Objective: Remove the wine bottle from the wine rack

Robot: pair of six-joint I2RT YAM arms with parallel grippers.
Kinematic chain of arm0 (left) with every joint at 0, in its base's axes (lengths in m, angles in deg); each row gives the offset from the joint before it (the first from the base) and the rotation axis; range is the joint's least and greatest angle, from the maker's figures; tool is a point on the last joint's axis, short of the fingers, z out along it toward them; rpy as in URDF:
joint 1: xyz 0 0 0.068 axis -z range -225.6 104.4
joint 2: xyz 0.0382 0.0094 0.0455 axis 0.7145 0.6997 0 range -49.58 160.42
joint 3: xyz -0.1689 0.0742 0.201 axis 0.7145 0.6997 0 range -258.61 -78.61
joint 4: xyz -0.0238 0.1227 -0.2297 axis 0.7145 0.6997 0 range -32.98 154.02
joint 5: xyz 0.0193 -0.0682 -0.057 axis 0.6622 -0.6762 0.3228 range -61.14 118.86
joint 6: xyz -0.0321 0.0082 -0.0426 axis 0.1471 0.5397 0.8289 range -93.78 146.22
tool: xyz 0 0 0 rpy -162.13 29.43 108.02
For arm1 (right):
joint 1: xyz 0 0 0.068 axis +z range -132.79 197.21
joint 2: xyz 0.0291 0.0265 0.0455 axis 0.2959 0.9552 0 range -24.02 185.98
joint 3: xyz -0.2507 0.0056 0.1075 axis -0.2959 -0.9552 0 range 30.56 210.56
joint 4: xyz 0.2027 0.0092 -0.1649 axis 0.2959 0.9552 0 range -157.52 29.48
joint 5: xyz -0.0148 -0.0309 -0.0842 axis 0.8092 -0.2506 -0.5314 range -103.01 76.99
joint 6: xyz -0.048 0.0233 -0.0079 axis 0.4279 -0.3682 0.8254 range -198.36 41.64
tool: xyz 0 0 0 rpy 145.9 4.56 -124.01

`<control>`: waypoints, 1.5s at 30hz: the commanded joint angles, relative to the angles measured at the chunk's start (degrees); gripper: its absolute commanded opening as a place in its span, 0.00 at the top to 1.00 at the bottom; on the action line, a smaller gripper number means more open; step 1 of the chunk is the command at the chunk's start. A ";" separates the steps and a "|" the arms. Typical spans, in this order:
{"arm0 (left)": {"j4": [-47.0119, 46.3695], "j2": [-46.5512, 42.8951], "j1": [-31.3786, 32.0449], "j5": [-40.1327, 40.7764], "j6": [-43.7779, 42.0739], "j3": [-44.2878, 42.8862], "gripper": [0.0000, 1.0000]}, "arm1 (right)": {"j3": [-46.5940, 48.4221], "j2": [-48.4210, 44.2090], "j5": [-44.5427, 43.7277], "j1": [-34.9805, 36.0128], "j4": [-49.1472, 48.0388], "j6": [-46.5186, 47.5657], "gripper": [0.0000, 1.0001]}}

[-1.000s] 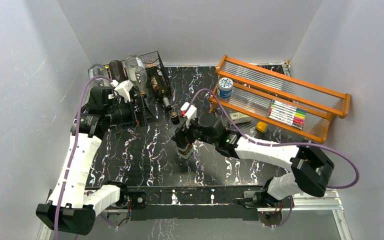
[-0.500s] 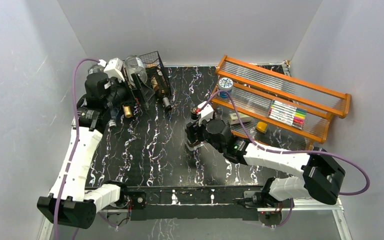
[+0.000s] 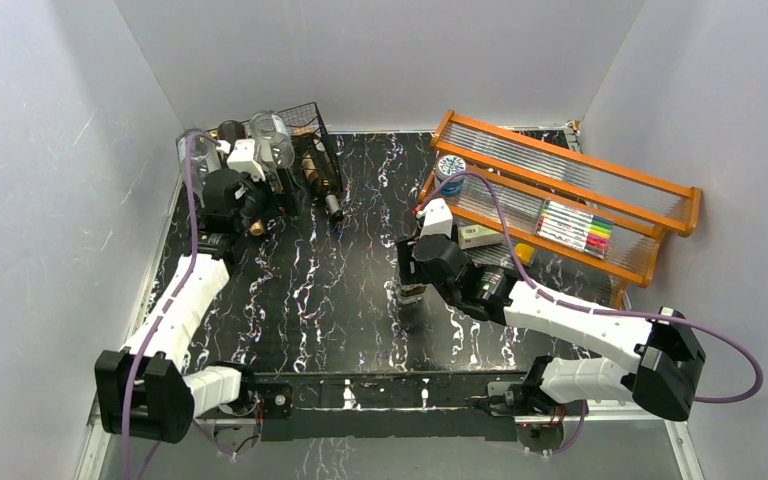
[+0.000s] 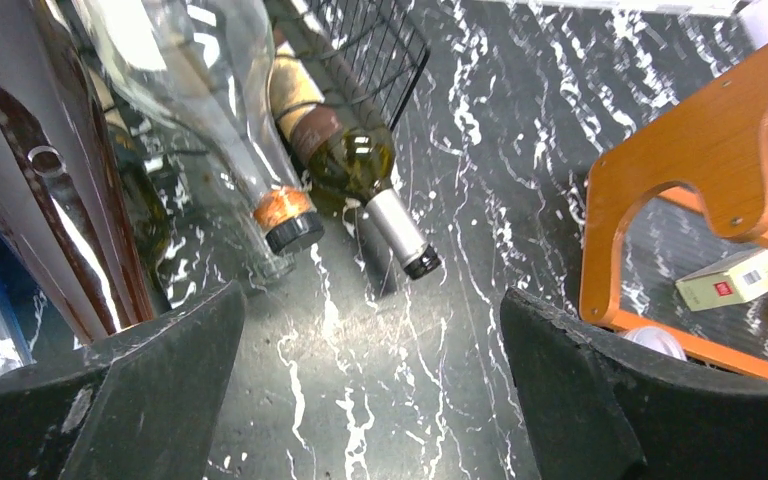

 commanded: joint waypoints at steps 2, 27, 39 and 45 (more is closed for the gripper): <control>-7.48 -6.26 0.08 -2.47 -1.98 2.33 0.02 | 5.86 -1.05 -9.59 -0.25 10.74 -7.62 1.00; -7.30 -8.49 2.53 -0.13 -4.18 4.42 0.02 | 3.27 -1.07 -16.21 -6.50 9.94 -8.56 1.00; -7.24 -7.47 3.19 -0.01 -4.74 4.52 0.02 | 1.35 -5.62 -6.87 -8.11 8.81 -4.09 0.61; -7.13 -6.97 3.33 0.34 -4.94 4.52 0.02 | 1.06 -7.32 -6.49 -8.20 9.16 -3.98 0.27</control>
